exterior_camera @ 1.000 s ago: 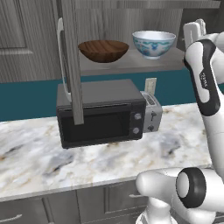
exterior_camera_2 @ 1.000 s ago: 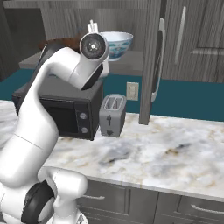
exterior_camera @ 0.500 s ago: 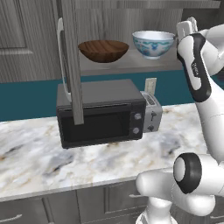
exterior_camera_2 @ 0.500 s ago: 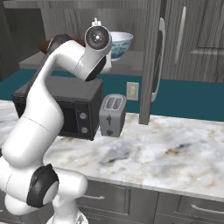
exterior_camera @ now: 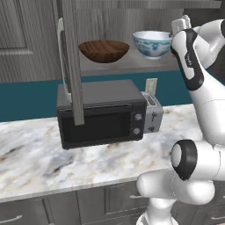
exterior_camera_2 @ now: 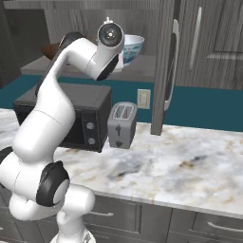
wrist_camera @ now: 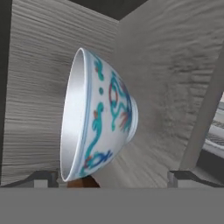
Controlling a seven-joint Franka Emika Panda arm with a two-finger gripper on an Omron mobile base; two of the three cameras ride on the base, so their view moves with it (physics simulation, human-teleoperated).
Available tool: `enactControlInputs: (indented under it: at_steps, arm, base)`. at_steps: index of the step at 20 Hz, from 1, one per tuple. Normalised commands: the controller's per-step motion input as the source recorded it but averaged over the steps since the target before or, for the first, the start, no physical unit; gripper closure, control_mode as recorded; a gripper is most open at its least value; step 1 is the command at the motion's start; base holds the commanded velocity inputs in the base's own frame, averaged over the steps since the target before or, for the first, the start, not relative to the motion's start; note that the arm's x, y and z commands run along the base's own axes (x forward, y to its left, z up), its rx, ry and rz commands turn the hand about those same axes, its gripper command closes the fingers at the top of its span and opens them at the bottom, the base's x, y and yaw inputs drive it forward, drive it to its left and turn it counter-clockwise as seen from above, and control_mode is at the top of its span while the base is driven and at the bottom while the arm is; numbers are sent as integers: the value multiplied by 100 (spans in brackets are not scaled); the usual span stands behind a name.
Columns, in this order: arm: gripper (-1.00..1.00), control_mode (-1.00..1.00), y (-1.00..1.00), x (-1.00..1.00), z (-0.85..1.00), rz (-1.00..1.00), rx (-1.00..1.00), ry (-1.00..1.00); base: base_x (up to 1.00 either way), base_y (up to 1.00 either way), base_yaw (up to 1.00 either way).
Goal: Pick up the bowls from the cabinet and place each bowl in front of a stool on the dining counter.
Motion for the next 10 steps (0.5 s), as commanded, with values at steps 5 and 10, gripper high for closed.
enactControlInputs:
  at_steps: [5,10]
  arm:
    - [-100,-100,0,36,-3,0,0,4]
    - [-100,-100,0,31,-14,0,0,7]
  base:
    - [0,0,0]
    - [0,0,0]
